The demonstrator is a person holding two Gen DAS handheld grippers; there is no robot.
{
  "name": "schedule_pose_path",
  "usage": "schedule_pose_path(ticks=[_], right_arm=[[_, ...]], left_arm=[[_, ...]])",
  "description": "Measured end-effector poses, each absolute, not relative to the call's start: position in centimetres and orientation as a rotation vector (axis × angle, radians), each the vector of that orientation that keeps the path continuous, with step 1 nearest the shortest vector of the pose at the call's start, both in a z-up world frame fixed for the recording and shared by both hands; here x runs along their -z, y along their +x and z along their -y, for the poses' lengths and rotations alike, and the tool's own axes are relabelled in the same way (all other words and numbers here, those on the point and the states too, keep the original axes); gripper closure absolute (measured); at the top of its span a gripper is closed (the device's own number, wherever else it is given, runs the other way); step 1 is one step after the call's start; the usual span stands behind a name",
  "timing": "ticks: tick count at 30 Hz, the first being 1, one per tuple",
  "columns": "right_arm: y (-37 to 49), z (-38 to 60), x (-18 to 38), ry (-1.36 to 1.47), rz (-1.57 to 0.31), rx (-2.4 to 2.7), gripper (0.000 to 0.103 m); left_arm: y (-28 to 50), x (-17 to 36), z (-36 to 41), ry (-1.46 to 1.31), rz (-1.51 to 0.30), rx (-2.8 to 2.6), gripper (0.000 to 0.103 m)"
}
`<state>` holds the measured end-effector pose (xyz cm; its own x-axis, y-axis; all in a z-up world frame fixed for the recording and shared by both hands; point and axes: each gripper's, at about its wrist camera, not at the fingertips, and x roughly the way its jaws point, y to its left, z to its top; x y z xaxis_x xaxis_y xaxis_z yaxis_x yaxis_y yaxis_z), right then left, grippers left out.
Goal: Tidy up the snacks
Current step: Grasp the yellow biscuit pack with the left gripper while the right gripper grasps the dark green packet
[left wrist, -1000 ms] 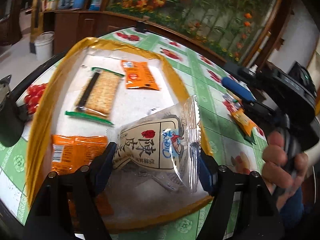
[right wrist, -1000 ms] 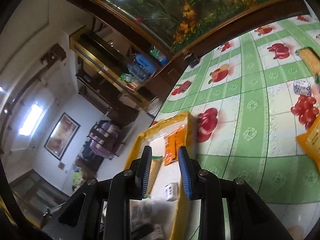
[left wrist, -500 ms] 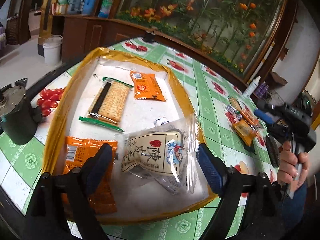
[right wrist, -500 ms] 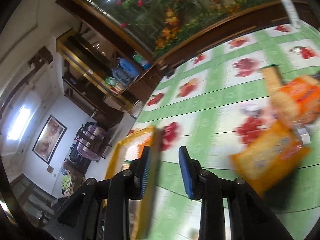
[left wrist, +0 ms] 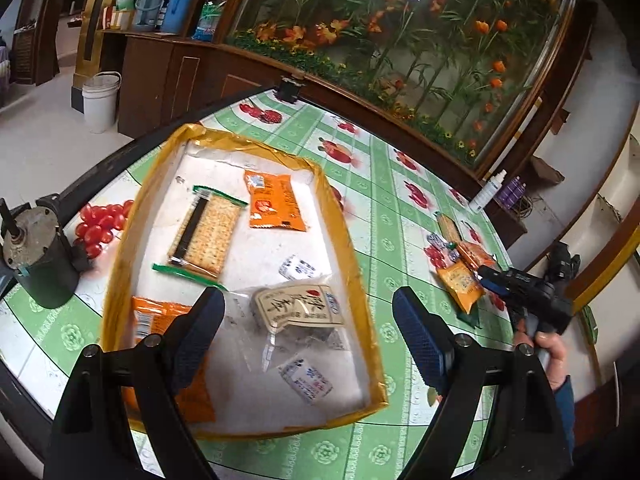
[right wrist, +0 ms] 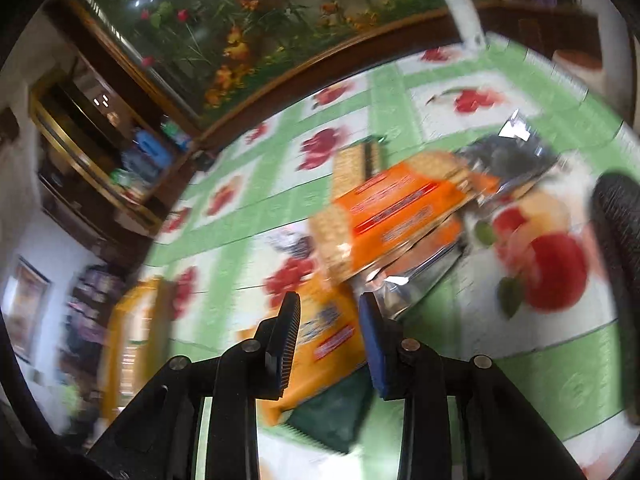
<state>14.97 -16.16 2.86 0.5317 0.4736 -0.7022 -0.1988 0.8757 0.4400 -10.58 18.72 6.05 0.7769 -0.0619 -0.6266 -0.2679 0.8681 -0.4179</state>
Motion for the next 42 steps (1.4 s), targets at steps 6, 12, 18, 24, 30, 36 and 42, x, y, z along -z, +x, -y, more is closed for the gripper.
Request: schedule_pose_path(ticks=[6,12,18,24,30,36,42], right_arm=[[14.6,13.9,-2.2,0.196,-0.910,-0.416,0.069],[12.8,10.7,-2.6,0.190,-1.009,-0.723,0.069],[13.2,14.0,-3.9,0.336,-0.979,-0.639,0.069],[13.6,17.2,-4.4,0.479,-0.967,-0.596,0.069],[13.7,19.1,-5.0,0.543,-0.949,-0.583,0.067],[14.0,18.9,-4.5,0.501,-0.995,-0.519,0.067],[13.9,18.2,-3.7,0.413,-1.051,-0.422,0.052]], left_arm=[[-9.4,-6.5,-16.3,-0.466,-0.712,-0.060,0.017],[-6.9,-7.5,-13.3,-0.451,-0.756,0.050,0.017],[-1.3,-7.6,-10.0,-0.520,-0.858,0.158,0.017],[4.8,-5.3,-5.7,-0.445,-1.035,0.158,0.017],[7.6,-3.0,-3.1,-0.259,-1.089,0.030,0.017],[8.4,-1.2,0.6,-0.026,-1.081,-0.063,0.007],[6.1,-0.9,-0.2,-0.030,-0.965,-0.071,0.014]])
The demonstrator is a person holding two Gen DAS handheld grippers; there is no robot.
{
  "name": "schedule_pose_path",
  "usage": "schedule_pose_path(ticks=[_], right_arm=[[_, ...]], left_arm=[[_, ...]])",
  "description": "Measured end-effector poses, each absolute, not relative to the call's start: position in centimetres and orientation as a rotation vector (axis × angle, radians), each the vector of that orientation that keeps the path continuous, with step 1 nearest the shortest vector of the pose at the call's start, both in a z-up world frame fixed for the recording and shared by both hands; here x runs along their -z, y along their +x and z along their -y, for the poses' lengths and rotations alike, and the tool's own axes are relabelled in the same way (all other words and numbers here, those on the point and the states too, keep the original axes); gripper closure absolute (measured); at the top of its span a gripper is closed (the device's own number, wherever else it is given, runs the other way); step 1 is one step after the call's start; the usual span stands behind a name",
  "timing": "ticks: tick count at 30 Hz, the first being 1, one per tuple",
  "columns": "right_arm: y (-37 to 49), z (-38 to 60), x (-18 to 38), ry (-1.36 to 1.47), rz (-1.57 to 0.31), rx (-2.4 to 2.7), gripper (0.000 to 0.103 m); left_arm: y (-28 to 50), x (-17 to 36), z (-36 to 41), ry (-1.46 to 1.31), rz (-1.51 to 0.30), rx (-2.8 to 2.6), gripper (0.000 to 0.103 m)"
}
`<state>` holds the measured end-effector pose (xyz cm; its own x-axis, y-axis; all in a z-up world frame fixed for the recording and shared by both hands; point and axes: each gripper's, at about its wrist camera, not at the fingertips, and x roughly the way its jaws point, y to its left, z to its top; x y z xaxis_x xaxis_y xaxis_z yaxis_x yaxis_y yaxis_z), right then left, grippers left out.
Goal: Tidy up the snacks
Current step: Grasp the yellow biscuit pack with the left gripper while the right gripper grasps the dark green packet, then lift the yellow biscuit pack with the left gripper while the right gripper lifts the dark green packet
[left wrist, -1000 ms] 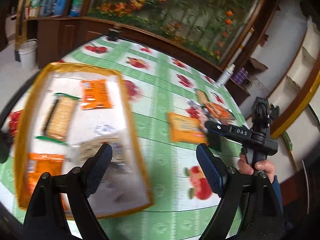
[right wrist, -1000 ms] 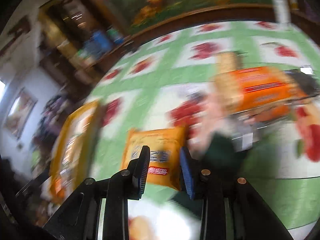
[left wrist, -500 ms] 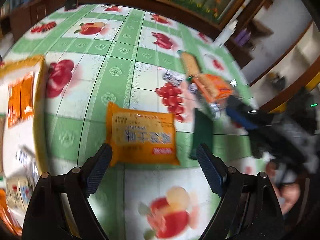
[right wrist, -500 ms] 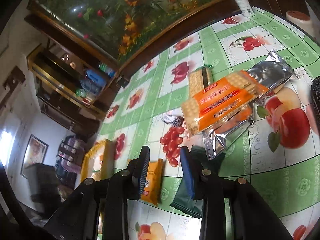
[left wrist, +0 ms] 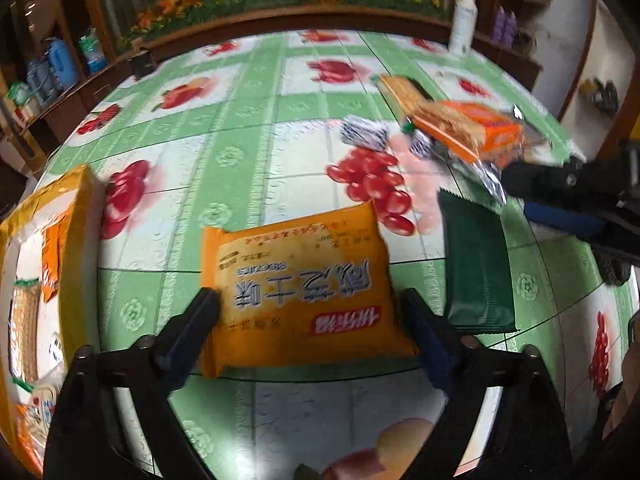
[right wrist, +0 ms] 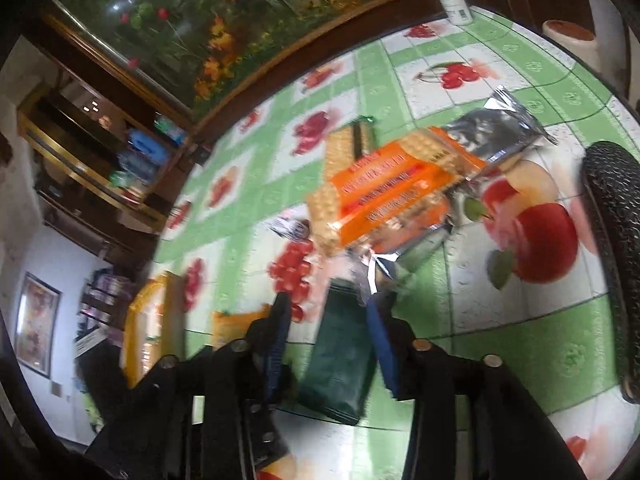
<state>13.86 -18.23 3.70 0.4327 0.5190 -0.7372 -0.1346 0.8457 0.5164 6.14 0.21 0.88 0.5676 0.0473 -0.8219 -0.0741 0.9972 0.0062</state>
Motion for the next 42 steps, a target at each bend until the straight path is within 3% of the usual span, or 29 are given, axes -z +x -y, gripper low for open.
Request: schedule_pose_path(ticks=[5,12,18,23,42], right_arm=[[13.6,17.2,-2.9,0.302,-1.096,-0.337,0.042],[13.2,15.0,-1.9,0.191,-1.120,-0.333,0.040],[11.8,11.2,-1.5,-0.094,-1.056,-0.293,0.033],[11.0,10.2,-1.3,-0.191,-1.002,-0.294,0.053],[12.1,13.0,-2.7,0.065,-1.002,-0.350,0.056]], left_arm=[[5.5,-1.0,-2.0,-0.104,-0.911,-0.093,0.015],[5.1,-1.7,-3.2,-0.182,-0.836,-0.080,0.023],[5.0,-1.8,-3.9,-0.188,-0.829,-0.094,0.023],[5.0,-1.7,-3.8,-0.165,-0.829,-0.083,0.023],[4.4,-2.4,-3.4,-0.169,-0.784,-0.032,0.026]])
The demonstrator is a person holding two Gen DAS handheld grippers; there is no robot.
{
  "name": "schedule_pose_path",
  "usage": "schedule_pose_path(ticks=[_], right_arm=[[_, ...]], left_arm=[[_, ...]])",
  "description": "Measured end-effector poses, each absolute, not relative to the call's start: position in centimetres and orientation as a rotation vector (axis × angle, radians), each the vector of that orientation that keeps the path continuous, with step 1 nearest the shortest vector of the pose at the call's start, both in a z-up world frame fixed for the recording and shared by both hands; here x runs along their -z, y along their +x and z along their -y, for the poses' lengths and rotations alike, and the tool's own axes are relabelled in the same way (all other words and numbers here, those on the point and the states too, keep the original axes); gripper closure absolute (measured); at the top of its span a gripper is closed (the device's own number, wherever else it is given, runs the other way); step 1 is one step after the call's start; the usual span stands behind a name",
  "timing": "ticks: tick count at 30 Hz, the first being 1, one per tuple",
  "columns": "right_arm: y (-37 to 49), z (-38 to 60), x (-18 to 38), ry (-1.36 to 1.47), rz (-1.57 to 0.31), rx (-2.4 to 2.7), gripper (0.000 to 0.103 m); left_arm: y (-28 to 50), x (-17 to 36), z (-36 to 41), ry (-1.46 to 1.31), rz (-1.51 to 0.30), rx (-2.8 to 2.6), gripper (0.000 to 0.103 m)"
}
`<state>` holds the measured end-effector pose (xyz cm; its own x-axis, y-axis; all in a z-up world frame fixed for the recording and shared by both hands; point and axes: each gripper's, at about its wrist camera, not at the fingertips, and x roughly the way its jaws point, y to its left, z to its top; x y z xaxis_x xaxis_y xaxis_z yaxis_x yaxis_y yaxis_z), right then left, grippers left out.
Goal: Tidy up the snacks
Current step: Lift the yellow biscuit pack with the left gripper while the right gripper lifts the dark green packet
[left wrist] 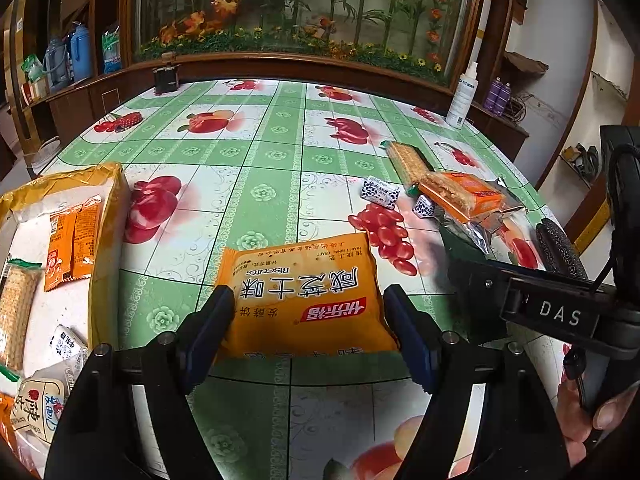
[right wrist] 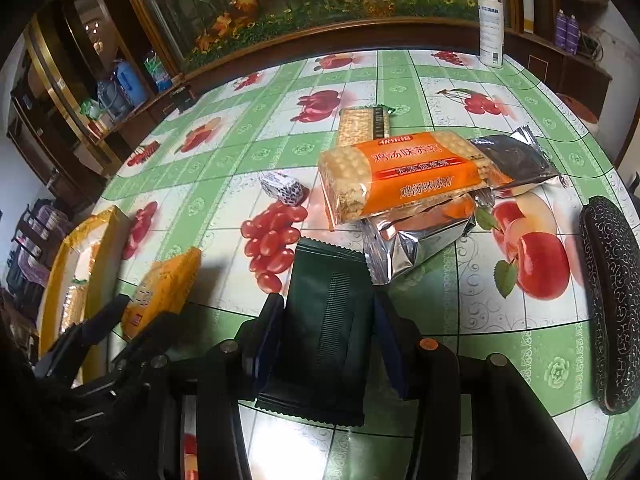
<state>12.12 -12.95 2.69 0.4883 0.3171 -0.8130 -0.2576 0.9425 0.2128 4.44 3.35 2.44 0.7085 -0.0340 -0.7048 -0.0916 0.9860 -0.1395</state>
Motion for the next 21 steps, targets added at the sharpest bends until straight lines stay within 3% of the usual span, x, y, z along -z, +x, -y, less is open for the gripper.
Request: schedule_pose_path(ticks=[19,21], right_arm=[[12.2,13.1,-2.7,0.077,-1.007,-0.346,0.056],[12.2,13.2,-2.7,0.082,-1.009,-0.344,0.056]], left_arm=[[5.5,-1.7,-3.1,-0.145,-0.843,-0.074,0.024],[5.9,-1.4,-3.4,-0.171,-0.864,-0.067,0.020]])
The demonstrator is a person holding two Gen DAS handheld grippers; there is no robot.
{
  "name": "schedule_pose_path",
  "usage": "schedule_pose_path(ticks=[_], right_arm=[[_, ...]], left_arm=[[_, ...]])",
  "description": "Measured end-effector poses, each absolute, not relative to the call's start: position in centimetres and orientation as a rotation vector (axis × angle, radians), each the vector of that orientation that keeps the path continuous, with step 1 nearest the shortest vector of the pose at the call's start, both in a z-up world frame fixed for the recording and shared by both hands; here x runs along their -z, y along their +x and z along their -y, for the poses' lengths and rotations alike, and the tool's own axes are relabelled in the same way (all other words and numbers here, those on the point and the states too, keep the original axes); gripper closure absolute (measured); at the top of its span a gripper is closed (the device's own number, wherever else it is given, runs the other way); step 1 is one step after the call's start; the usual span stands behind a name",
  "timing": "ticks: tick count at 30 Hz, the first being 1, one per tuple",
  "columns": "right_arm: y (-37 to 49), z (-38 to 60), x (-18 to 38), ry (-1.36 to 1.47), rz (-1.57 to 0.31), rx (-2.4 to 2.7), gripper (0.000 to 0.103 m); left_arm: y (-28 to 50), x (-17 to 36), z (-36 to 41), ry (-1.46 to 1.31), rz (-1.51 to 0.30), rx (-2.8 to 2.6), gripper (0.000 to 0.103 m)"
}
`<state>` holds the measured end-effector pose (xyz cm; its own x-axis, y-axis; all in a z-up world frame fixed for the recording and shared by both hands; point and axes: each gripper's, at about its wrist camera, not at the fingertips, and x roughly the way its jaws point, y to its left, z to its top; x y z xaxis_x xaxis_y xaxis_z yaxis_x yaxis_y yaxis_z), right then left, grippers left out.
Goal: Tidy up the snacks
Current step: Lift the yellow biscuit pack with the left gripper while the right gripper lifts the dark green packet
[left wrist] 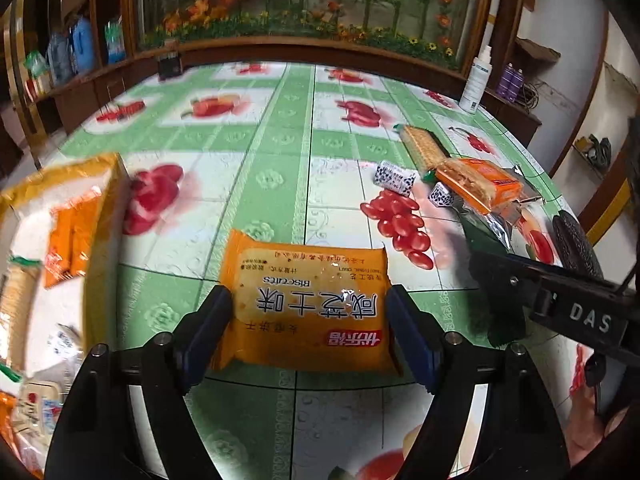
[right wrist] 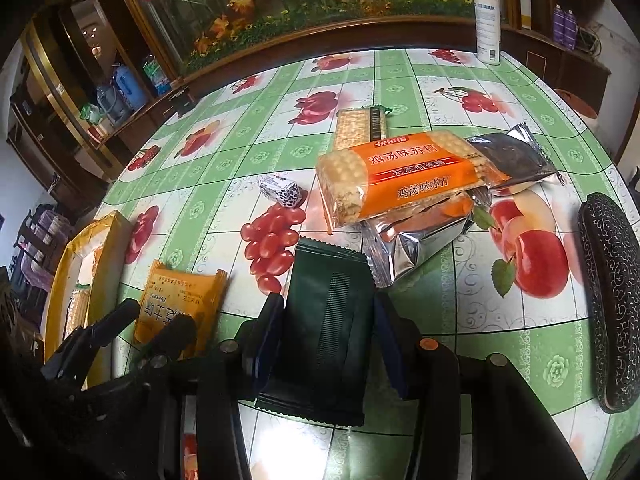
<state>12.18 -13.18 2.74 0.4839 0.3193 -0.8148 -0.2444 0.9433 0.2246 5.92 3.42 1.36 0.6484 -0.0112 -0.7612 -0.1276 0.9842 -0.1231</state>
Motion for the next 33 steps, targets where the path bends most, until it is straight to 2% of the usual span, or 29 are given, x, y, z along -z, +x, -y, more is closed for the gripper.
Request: schedule_pose_path(ticks=[4,10,12,15,27,33], right_arm=[[12.2,13.2,-2.8,0.084,-1.009,-0.342,0.056],[12.2,13.2,-2.8,0.085,-1.008,-0.346,0.056],[12.1,13.2,-2.9,0.086,-1.005,-0.350,0.056],[12.0,13.1,-3.0,0.091,-1.001,-0.357,0.056],[11.7,13.0,-3.6,0.109,-0.978,-0.386,0.056],[10.9,12.7,-4.9,0.112,-0.900,-0.429,0.056]], left_arm=[[6.4,-1.0,-2.4,-0.113,-0.871,-0.061,0.015],[6.7,-0.9,-2.0,-0.089,-0.877,-0.048,0.015],[6.4,-1.1,-2.9,-0.131,-0.863,-0.047,0.025],[6.1,-1.3,-2.9,-0.134,-0.840,-0.048,0.033],[4.7,-3.2,-3.7,-0.196,-0.726,-0.037,0.033],[3.3,-4.8,-3.9,-0.205,-0.669,-0.035,0.033]])
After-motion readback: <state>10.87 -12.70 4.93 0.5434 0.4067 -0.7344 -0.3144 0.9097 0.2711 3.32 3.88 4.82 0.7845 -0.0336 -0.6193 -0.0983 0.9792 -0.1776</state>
